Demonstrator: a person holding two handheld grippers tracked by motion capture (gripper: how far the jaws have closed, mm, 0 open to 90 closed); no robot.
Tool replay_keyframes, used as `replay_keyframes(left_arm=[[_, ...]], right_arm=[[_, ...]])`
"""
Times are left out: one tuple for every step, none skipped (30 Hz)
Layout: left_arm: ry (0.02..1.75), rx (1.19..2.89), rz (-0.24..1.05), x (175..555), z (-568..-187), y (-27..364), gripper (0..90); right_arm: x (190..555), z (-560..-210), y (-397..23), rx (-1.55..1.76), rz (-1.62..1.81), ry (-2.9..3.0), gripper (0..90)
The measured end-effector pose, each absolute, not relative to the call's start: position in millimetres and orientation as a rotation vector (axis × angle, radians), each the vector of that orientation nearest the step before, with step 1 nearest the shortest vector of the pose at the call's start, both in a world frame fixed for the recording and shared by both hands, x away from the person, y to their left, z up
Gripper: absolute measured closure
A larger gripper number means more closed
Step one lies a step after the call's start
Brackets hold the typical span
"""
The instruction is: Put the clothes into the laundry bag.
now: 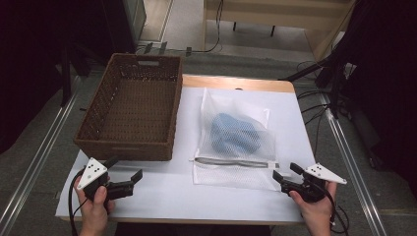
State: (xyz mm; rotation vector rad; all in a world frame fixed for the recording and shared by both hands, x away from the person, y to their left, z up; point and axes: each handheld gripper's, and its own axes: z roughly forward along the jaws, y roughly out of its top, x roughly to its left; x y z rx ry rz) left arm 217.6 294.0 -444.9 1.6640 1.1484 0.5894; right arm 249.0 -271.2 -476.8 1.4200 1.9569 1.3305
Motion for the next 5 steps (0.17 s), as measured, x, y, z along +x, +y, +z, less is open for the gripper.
replay_keyframes(left_arm=[[1.15, 1.665, 0.589, 218.2, -445.3, 294.1, 0.7], [1.151, 1.669, 0.59, 218.5, -445.7, 294.0, 0.7], [1.151, 1.667, 0.587, 219.2, -446.5, 293.0, 0.7], [1.15, 1.676, 0.588, 219.8, -446.9, 292.8, 0.7], [1.154, 1.678, 0.588, 220.3, -447.7, 291.8, 0.7]], right_arm=[[248.9, -476.6, -270.4, 1.417, 1.329, 1.958, 21.0], [248.9, -476.4, -270.0, 1.415, 1.332, 1.959, 21.0], [248.9, -476.3, -269.7, 1.416, 1.333, 1.959, 21.0], [248.9, -476.1, -269.5, 1.417, 1.331, 1.959, 21.0], [249.2, -476.0, -269.4, 1.418, 1.331, 1.956, 21.0]])
